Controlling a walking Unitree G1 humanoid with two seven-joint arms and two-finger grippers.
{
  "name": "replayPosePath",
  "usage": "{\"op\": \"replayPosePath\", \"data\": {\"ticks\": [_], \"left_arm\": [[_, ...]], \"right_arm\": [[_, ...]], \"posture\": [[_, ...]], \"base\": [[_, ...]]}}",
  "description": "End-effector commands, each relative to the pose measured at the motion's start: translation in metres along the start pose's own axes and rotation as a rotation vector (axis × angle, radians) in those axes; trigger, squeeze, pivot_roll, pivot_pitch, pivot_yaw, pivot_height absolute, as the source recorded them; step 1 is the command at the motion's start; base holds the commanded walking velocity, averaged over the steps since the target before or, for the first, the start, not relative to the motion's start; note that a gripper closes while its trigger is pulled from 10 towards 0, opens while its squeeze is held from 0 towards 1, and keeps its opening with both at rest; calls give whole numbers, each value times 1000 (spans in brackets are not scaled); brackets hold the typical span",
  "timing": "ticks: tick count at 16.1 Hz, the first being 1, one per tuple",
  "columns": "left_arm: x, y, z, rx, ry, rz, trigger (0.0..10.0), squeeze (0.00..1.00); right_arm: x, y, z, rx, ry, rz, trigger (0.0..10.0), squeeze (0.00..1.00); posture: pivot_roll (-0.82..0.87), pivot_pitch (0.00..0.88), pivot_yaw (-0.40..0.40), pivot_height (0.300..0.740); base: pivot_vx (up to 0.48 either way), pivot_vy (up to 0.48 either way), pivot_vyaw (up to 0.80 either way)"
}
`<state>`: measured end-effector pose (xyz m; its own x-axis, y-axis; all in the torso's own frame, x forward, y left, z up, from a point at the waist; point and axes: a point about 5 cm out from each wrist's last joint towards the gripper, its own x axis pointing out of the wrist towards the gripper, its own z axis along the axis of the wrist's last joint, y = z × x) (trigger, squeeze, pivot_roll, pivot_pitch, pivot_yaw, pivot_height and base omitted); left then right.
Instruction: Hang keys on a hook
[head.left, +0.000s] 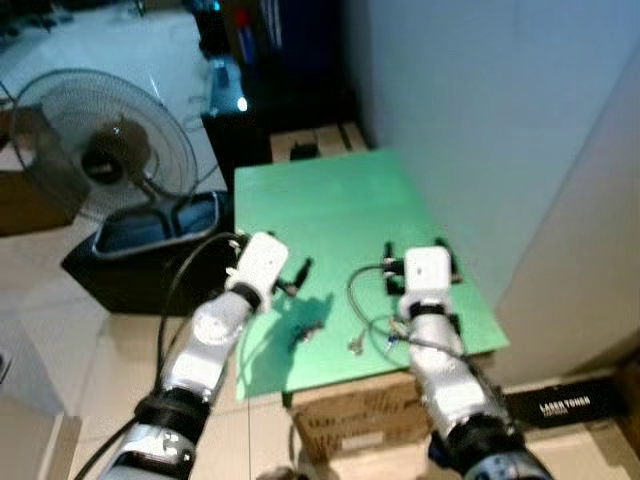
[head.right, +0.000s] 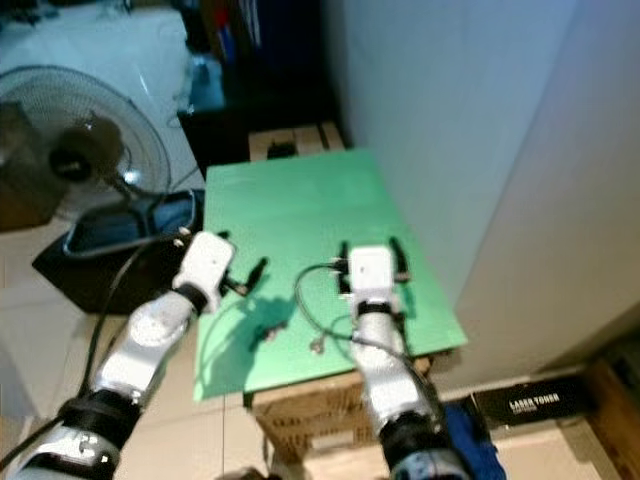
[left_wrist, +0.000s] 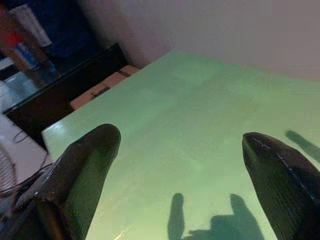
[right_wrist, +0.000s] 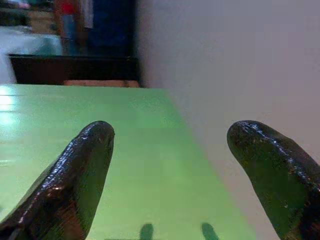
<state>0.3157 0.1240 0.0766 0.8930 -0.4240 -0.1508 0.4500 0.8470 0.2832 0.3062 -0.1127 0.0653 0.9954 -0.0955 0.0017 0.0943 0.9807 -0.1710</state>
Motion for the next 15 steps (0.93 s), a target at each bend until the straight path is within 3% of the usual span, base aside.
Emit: {"op": "replayPosePath", "data": {"ticks": [1, 4, 8, 11, 15], "left_arm": [[-2, 6, 0, 18, 8, 5, 10000, 0], [-4, 10, 1, 27, 4, 3, 10000, 0], [-14, 15, -1, 32, 9, 13, 10000, 0], [-31, 15, -6, 31, 24, 24, 10000, 0], [-60, 17, -13, 34, 70, 36, 10000, 0]], "right_arm": [[3, 6, 2, 20, 14, 1, 10000, 0], [16, 8, 6, 70, 58, -33, 10000, 0], [33, 10, 8, 56, 129, -13, 10000, 0], [41, 5, 6, 53, 184, -22, 10000, 0], [40, -6, -9, 85, 296, -70, 10000, 0]], "posture": [[-58, 0, 130, 740], [-42, 0, 135, 740], [-2, 0, 115, 740], [47, 5, 98, 740], [104, 76, 89, 740]], "base": [[0, 0, 0], [0, 0, 0], [0, 0, 0], [0, 0, 0], [0, 0, 0]]}}
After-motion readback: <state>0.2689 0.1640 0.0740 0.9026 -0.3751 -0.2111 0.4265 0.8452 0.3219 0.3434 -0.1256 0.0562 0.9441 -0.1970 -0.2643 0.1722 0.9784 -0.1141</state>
